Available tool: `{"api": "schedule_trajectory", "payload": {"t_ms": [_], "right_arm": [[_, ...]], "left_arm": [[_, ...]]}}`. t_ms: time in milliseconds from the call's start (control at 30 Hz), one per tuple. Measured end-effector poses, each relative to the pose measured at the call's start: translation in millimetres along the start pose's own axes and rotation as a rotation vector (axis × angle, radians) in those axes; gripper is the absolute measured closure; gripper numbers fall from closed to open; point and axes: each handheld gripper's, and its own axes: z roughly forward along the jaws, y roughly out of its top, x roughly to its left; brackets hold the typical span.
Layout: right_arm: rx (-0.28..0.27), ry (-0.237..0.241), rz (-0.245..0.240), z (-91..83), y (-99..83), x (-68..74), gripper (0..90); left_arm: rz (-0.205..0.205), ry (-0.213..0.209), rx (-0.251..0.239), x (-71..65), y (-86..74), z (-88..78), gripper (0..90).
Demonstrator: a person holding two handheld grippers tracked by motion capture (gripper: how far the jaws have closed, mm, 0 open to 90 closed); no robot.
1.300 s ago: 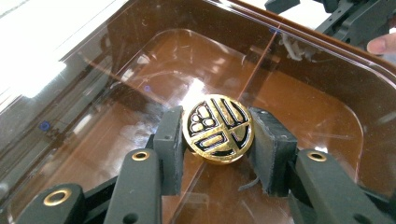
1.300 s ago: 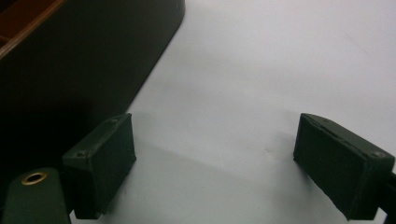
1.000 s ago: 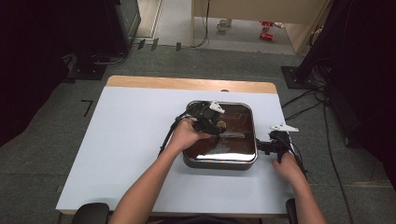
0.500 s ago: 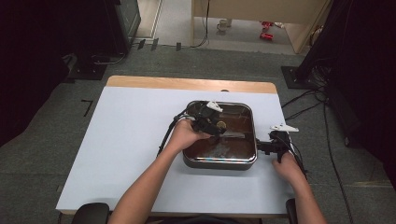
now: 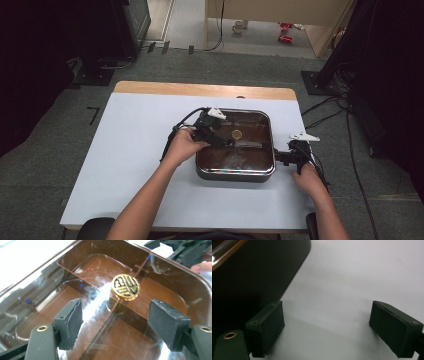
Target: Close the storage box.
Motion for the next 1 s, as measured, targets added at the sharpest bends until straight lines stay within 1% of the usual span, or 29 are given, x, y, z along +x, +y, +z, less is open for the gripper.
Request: {"api": "schedule_trajectory", "payload": {"t_ms": [67,167,200,300,433,600,800,1000], "right_arm": [[0.001,0.001,0.001,0.0,0.0,0.0,12.1],[0.001,0.001,0.002,0.0,0.0,0.1,12.1],[0.001,0.001,0.002,0.0,0.0,0.1,12.1],[0.001,0.001,0.002,0.0,0.0,0.1,12.1],[0.002,0.0,0.002,-0.1,0.1,0.1,12.1],[0.002,0.0,0.002,-0.1,0.1,0.1,12.1],[0.002,0.0,0.002,-0.1,0.1,0.1,12.1],[0.002,0.0,0.003,-0.1,0.1,0.2,12.1]], "left_arm": [[-0.019,0.002,-0.016,0.9,-3.9,-5.6,28.3],[-0.02,0.025,-0.024,0.9,-10.6,-13.3,27.9],[-0.016,0.028,-0.018,1.5,-12.6,-16.1,27.8],[-0.032,0.048,-0.023,1.9,-19.6,-22.7,26.7],[-0.054,0.064,-0.033,2.5,-28.7,-33.0,26.1],[-0.081,0.073,-0.038,4.1,-41.5,-46.6,24.3],[-0.135,0.088,-0.068,7.1,-58.2,-63.5,23.7],[-0.162,0.12,-0.08,6.1,-71.6,-76.0,23.1]]}}
